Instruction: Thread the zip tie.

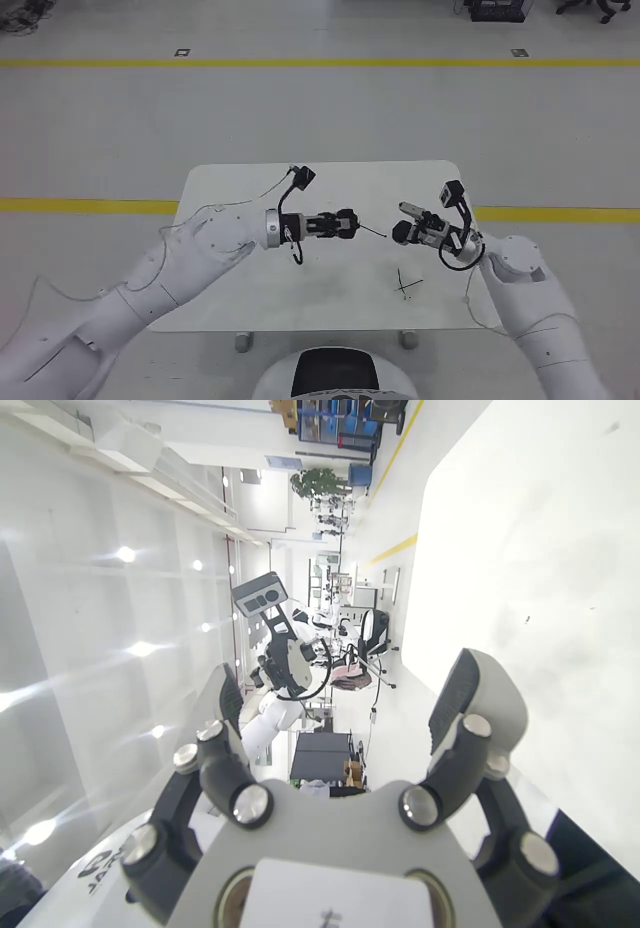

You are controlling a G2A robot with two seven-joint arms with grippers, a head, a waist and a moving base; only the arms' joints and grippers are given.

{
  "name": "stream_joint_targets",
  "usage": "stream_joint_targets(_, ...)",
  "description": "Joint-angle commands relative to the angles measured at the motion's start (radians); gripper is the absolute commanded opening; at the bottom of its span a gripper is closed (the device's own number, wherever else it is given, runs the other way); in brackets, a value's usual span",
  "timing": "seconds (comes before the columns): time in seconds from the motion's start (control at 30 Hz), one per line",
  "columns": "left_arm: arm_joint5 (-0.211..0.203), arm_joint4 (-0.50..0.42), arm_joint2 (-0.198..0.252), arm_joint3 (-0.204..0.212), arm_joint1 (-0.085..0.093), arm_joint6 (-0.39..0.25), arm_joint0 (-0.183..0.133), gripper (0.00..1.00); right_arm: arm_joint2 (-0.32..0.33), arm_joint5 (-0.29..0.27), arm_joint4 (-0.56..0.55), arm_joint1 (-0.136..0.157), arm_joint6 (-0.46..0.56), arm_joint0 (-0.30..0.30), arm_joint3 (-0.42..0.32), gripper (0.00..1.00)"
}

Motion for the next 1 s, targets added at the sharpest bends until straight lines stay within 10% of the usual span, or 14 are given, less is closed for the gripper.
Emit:
stream_joint_targets(0.0,0.000,0.003,-0.021,0.012,-0.010,-0.030,0.001,0.00,-0.001,-0.001,0.002,0.000,0.010,0.002,0.004,1.00)
stream_joint_targets(0.27,0.019,-0.006,-0.022,0.008,-0.013,-0.010,0.013,0.00,-0.012,-0.002,0.024,-0.002,0.025,-0.001,-0.002,1.00)
stream_joint_targets(0.6,0.068,-0.241,-0.034,0.089,-0.043,-0.052,0.054,0.00,-0.016,-0.088,0.129,0.007,0.314,0.074,0.113,1.00)
stream_joint_targets(0.87,0.033,-0.218,-0.040,0.098,-0.047,-0.067,0.042,0.00,-0.016,-0.089,0.131,0.007,0.317,0.076,0.117,1.00)
stream_joint_targets(0.97,0.079,-0.223,-0.041,0.083,-0.050,-0.050,0.056,0.00,-0.023,-0.087,0.139,0.006,0.283,0.067,0.103,1.00)
